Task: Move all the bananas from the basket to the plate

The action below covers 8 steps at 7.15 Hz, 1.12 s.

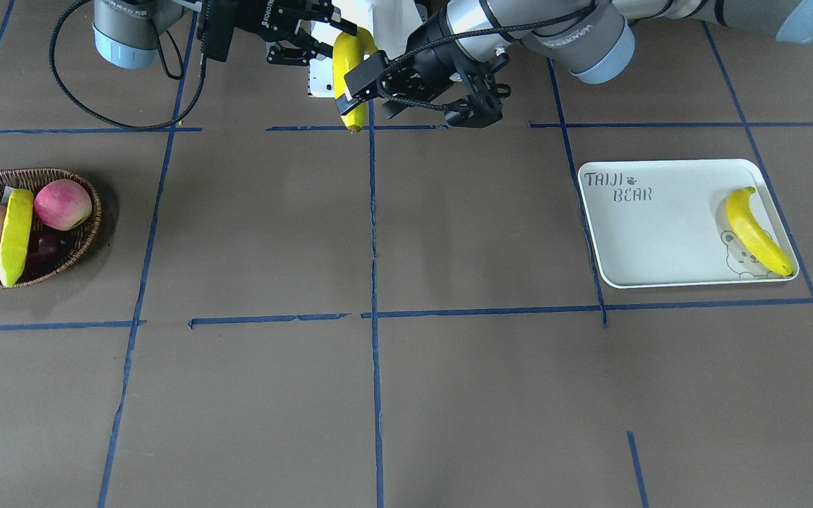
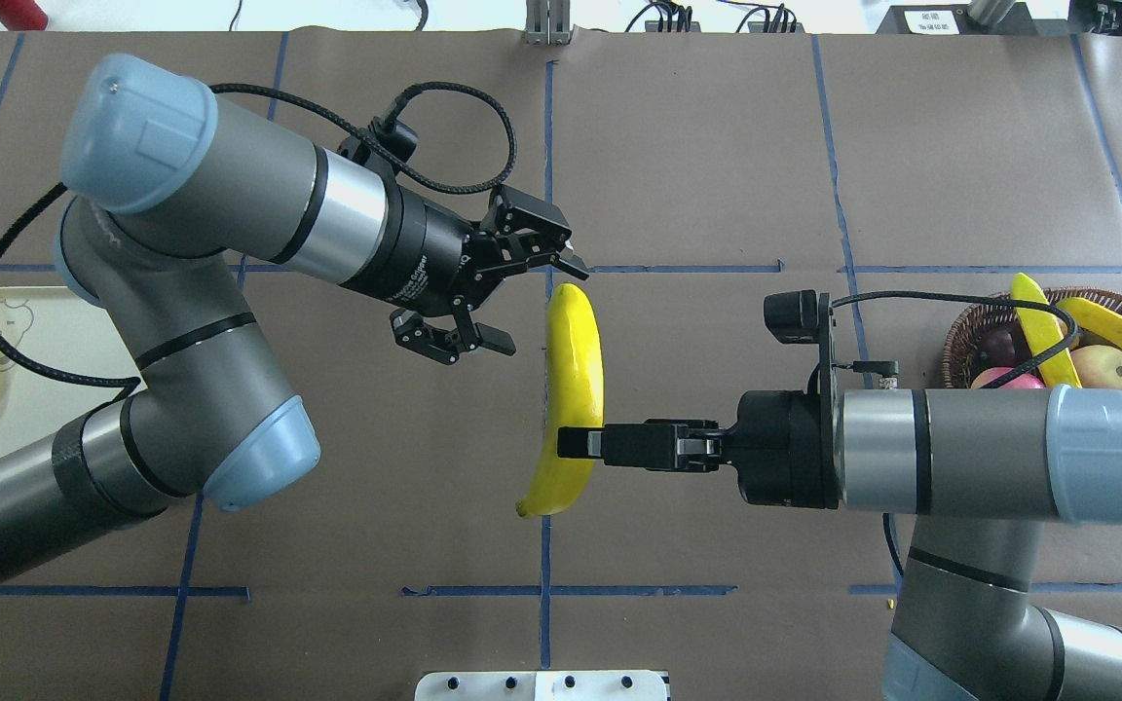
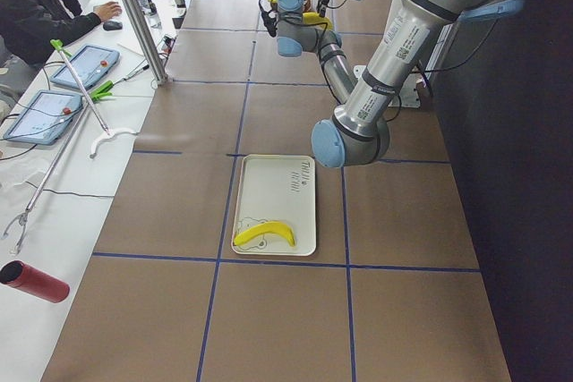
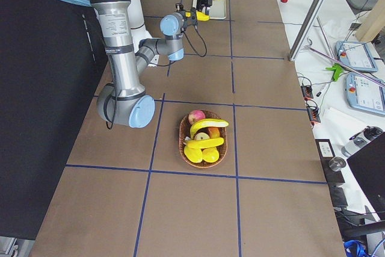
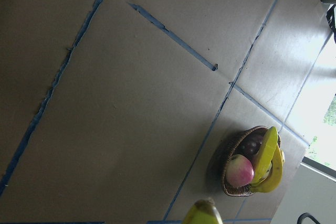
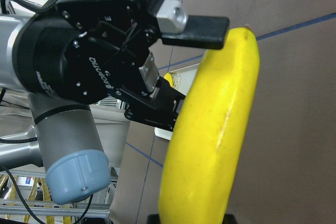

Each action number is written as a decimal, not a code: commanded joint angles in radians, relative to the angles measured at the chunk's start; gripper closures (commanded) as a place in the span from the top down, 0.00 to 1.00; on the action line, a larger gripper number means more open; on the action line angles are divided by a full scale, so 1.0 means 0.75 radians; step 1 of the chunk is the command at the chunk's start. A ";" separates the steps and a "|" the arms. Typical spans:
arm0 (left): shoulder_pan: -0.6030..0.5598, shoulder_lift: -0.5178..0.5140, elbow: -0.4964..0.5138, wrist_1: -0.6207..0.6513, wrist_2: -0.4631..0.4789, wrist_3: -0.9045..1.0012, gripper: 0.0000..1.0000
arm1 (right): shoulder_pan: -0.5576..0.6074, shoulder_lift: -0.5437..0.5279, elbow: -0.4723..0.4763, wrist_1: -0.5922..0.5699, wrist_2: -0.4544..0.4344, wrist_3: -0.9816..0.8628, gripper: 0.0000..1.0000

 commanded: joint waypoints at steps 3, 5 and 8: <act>0.026 0.003 -0.026 0.000 0.001 0.008 0.96 | 0.004 0.001 -0.002 -0.002 0.000 0.001 0.03; 0.028 -0.003 -0.034 0.002 0.003 -0.001 0.37 | 0.006 -0.001 -0.002 -0.002 0.000 -0.001 0.03; 0.030 -0.003 -0.044 0.002 0.001 -0.007 0.00 | 0.002 -0.003 -0.004 -0.016 0.002 0.001 0.99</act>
